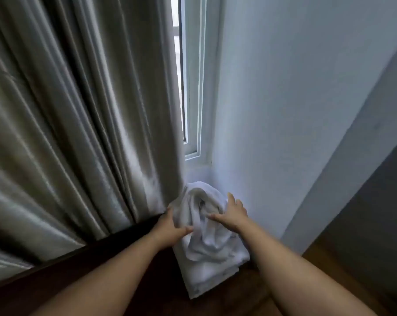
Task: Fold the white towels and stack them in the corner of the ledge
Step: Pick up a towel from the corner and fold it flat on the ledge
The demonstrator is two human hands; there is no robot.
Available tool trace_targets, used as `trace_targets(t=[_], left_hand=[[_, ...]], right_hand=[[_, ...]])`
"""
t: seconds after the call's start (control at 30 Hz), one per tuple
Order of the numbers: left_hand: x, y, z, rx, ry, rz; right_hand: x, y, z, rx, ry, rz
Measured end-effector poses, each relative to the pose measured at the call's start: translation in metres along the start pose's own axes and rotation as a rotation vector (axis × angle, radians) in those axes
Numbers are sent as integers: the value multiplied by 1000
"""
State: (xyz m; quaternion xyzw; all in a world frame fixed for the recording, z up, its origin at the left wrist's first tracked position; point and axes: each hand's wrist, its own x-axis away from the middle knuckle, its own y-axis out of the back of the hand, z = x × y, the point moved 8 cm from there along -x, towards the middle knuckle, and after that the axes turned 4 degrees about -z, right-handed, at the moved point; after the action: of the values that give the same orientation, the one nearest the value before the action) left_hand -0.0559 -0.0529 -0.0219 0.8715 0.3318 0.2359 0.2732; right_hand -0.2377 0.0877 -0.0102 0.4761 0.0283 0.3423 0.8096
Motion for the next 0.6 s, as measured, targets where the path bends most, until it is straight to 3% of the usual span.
trace_targets(t=[0.13,0.3,0.43,0.6], left_hand=[[-7,-38,12,234,255,34],[-11,-47,11,388,231,-24],[7,-10,3,555,162,-110],[60,89,41,552,108,-231]], right_hand=[[-17,-42,-13,3,-22,91],[-22,-46,-13,-120,60,-88],[13,-28,36,-323,196,-204],[73,-75,113,-476,283,-78]])
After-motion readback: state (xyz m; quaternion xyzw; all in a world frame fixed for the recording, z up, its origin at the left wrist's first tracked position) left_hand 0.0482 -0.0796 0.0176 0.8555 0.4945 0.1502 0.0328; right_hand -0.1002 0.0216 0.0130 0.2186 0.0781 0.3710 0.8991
